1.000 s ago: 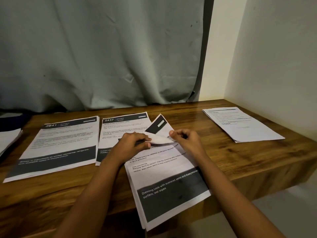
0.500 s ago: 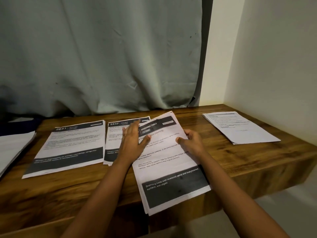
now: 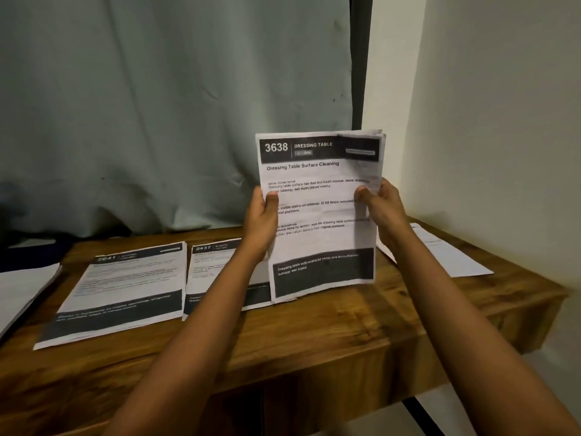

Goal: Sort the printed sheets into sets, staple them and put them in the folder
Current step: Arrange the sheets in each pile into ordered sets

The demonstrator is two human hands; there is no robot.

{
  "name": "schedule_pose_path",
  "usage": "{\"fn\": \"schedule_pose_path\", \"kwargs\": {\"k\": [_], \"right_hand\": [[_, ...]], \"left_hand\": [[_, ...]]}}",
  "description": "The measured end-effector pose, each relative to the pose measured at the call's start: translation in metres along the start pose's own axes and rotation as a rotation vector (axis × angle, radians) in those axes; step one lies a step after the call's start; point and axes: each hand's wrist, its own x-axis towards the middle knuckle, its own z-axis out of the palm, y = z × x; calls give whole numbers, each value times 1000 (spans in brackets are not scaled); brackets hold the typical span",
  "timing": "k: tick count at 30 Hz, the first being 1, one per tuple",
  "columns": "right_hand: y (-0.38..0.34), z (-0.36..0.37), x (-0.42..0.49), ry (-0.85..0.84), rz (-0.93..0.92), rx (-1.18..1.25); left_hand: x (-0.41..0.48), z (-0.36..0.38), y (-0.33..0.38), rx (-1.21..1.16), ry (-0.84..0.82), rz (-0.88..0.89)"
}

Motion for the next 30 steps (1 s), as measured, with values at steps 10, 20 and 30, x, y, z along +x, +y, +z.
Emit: {"fn": "schedule_pose_path", "kwargs": {"k": [10, 20, 30], "right_hand": [[23, -14, 2, 45, -13, 9], [-18, -18, 39, 50, -184, -3], [-19, -12, 46, 81, -193, 114]], "left_hand": [[-19, 17, -33, 62, -41, 73], [17, 24, 9, -41, -45, 164], [44, 23, 37, -294, -196, 177]]}}
